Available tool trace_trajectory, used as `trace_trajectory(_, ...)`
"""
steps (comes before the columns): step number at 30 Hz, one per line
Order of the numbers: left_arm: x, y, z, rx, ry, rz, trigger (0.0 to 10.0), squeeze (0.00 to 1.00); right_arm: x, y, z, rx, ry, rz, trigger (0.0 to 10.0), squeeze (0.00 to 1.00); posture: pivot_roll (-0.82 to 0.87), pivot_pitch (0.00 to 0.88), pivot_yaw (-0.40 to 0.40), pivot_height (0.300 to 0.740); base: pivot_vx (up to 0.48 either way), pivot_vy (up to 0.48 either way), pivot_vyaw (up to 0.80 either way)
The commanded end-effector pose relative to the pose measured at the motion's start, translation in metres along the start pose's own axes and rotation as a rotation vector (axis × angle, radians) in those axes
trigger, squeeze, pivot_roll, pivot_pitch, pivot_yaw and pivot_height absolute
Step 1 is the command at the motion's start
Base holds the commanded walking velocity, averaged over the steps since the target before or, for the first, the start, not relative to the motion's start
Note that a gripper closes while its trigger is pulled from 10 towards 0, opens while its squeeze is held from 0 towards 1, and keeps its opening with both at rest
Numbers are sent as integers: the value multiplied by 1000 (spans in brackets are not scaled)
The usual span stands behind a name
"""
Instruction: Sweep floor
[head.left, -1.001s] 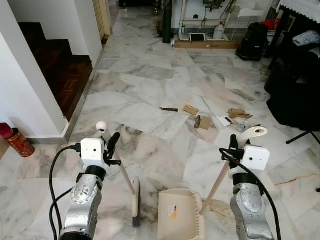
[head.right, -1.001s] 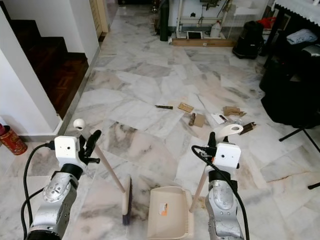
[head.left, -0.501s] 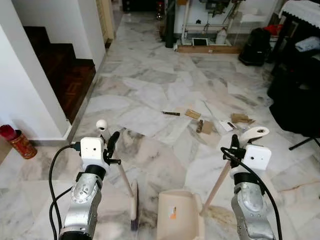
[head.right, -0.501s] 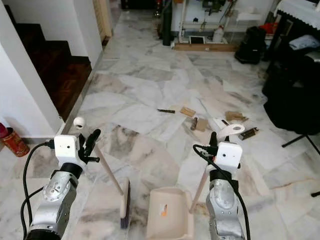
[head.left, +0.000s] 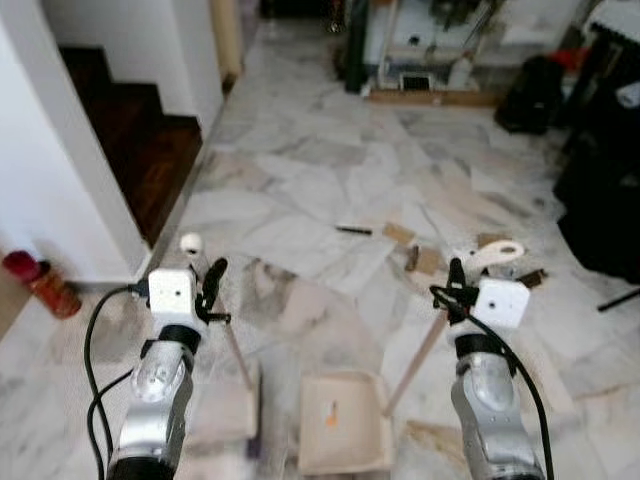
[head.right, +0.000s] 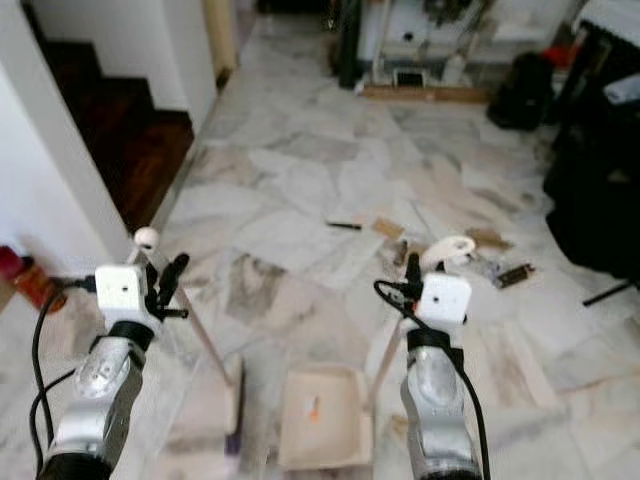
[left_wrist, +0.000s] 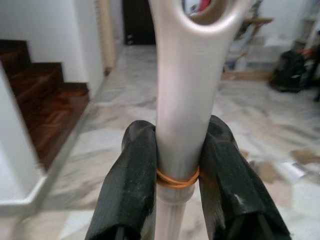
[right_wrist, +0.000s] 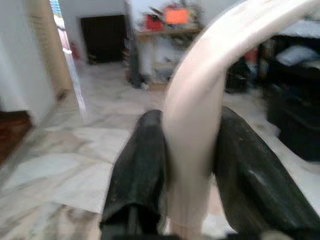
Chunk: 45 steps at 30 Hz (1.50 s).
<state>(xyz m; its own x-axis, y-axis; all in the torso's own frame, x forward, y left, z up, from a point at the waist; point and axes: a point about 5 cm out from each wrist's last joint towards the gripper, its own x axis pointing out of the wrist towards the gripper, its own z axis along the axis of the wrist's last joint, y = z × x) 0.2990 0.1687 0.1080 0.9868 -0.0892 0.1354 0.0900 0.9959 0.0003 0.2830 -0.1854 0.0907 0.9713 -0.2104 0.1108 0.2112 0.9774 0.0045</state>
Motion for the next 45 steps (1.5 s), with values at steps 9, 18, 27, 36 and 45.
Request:
trace_trajectory(9, 1, 7, 6, 15, -25, 16, 10000, 0, 9, 2, 17, -6, -67, 10, 10000, 0, 25, 0, -6, 740, 309, 0, 0)
trace_trajectory(18, 2, 8, 7, 15, -25, 20, 10000, 0, 9, 3, 18, -9, -75, 23, 10000, 0, 23, 0, -7, 740, 309, 0, 0)
trace_trajectory(27, 4, 8, 7, 15, -27, 23, 10000, 0, 9, 7, 20, -37, -83, 50, 10000, 0, 22, 0, -8, 740, 311, 0, 178)
trace_trajectory(36, 4, 9, 7, 16, -28, 22, 10000, 0, 9, 7, 19, -20, -80, 44, 10000, 0, 24, 0, -7, 740, 309, 0, 214)
trace_trajectory(45, 4, 10, 7, 17, -28, 19, 10000, 0, 8, 7, 19, -16, -77, 41, 10000, 0, 23, 0, -3, 740, 310, 0, 0)
